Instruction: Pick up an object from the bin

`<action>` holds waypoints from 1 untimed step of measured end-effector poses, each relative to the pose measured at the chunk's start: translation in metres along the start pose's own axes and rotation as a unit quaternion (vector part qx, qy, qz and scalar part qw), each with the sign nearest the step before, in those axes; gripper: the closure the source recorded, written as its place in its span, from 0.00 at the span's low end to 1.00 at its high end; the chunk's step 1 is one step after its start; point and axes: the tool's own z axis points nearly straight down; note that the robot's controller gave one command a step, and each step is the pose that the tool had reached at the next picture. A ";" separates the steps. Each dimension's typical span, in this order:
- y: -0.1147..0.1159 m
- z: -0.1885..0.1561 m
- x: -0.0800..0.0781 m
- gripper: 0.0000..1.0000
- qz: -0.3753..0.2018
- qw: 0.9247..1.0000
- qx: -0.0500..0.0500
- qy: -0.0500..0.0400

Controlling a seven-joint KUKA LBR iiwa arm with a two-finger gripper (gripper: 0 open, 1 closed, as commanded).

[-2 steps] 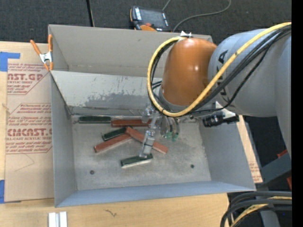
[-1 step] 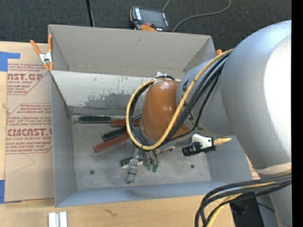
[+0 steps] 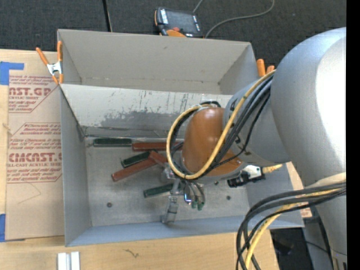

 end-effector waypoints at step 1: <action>0.002 -0.002 0.000 1.00 -0.001 1.000 -0.001 -0.001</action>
Offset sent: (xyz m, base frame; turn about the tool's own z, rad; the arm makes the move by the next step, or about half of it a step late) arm 0.0000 0.0000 0.0000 0.0000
